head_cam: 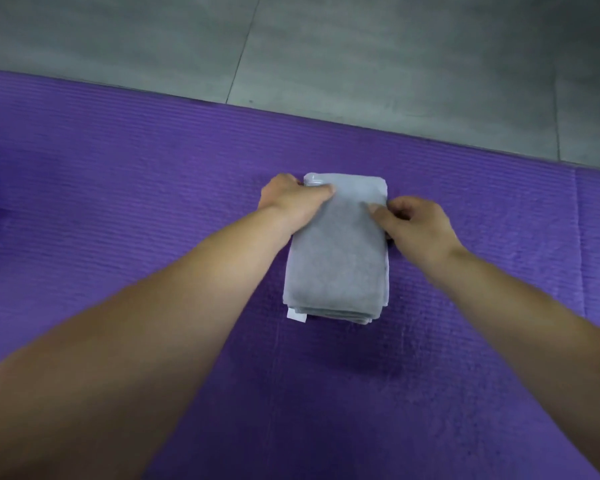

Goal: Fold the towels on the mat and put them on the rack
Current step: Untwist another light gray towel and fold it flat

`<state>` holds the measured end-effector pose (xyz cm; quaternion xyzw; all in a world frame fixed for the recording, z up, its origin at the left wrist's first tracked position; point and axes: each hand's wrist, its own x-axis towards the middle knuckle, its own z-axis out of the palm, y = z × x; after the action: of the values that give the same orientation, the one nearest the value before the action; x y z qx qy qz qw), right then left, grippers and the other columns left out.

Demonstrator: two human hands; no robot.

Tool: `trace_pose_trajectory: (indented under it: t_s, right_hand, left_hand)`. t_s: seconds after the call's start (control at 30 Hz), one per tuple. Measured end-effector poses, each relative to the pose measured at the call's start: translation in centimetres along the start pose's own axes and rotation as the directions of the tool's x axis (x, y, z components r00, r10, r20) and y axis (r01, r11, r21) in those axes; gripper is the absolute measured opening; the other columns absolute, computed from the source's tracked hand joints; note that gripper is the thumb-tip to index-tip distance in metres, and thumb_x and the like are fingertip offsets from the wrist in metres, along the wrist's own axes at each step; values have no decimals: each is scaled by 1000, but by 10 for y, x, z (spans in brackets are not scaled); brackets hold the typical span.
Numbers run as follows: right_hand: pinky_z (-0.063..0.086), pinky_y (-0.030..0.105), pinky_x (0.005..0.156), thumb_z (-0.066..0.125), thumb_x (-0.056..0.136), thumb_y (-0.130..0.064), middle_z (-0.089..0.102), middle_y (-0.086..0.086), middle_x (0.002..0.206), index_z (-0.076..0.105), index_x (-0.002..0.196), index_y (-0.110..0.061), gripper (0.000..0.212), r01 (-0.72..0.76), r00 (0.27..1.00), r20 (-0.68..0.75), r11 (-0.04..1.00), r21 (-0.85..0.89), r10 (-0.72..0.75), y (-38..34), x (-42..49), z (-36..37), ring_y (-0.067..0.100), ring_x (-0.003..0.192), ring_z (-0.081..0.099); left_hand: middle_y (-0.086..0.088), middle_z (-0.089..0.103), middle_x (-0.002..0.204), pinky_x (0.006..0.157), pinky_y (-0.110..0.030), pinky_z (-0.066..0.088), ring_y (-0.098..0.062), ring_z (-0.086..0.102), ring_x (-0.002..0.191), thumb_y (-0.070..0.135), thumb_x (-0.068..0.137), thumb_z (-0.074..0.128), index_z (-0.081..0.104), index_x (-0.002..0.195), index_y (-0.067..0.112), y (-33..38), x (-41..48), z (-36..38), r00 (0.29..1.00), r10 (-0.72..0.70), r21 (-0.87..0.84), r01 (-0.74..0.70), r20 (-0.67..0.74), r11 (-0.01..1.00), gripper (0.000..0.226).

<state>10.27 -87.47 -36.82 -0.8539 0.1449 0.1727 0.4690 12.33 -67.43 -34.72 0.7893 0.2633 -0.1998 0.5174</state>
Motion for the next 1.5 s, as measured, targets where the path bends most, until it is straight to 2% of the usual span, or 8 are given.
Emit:
trace_pose_trajectory:
  t_s: [0.17, 0.5, 0.7, 0.83, 1.1, 1.33, 1.43, 1.5]
  right_hand:
    - [61, 42, 76, 79, 76, -43, 74, 4, 104, 63, 108, -20, 42, -78, 997, 11, 951, 298, 79, -6, 12, -2, 20, 90, 72]
    - [58, 31, 68, 68, 93, -37, 77, 4, 103, 71, 112, -9, 34, -211, 963, 253, 853, 478, 97, -34, -9, -31, 17, 91, 74]
    - [60, 40, 83, 58, 96, -36, 71, 8, 125, 61, 132, -13, 42, -30, 965, 235, 840, 541, -118, -54, -40, -48, 26, 113, 69]
    - [51, 58, 97, 65, 88, -36, 69, 9, 126, 54, 132, -16, 49, 120, 954, 170, 835, 537, -247, -80, -46, -52, 29, 114, 66]
    - [51, 30, 101, 70, 80, -23, 69, -4, 126, 40, 150, -24, 75, 147, 953, 144, 824, 547, -266, -143, -81, -50, 16, 123, 63]
    - [51, 32, 104, 66, 80, -17, 71, -2, 125, 36, 152, -25, 79, -40, 961, 232, 751, 659, -152, -241, -156, -47, 14, 119, 65]
    - [54, 22, 93, 78, 69, -15, 74, -11, 114, 39, 148, -31, 89, 55, 959, 225, 889, 456, -174, -290, -200, -61, 6, 111, 67]
    - [52, 17, 93, 85, 63, -23, 67, -19, 123, 43, 140, -41, 90, 128, 960, 215, 966, 224, -177, -325, -231, -72, -1, 113, 64]
  left_hand:
    - [0, 77, 98, 72, -26, 60, -14, 75, 85, 36, 82, 82, 72, 104, 14, 0, -1, -2, 994, -11, -139, 26, 112, 990, 32]
    - [-7, 76, 96, 75, -34, 61, -22, 74, 87, 12, 90, 73, 66, 107, 10, 4, -49, -9, 955, 132, -646, 74, 265, 760, 18]
    - [-3, 74, 107, 95, -46, 58, -23, 70, 104, 21, 88, 77, 70, 109, 10, 24, -73, -24, 920, 391, -440, -337, 35, 833, 25]
    - [17, 67, 111, 95, -31, 50, -11, 60, 112, 50, 77, 76, 76, 95, 28, 34, -75, -43, 846, 524, -127, -533, -97, 836, 29]
    - [6, 68, 124, 89, -55, 57, -26, 72, 99, 24, 83, 75, 68, 88, 3, 58, -106, -96, 849, 525, -346, -508, -51, 788, 23]
    - [4, 61, 140, 100, -40, 54, -8, 65, 117, 19, 87, 70, 60, 90, 4, 104, -178, -186, 923, 380, -473, -310, 58, 825, 19]
    - [4, 71, 113, 76, -22, 55, -5, 68, 91, 8, 95, 68, 61, 91, 10, 130, -219, -232, 927, 365, -447, -292, 84, 845, 8]
    - [7, 70, 112, 80, -25, 56, -9, 69, 94, 14, 90, 70, 62, 93, 10, 151, -246, -266, 928, 360, -399, -295, 97, 868, 9]
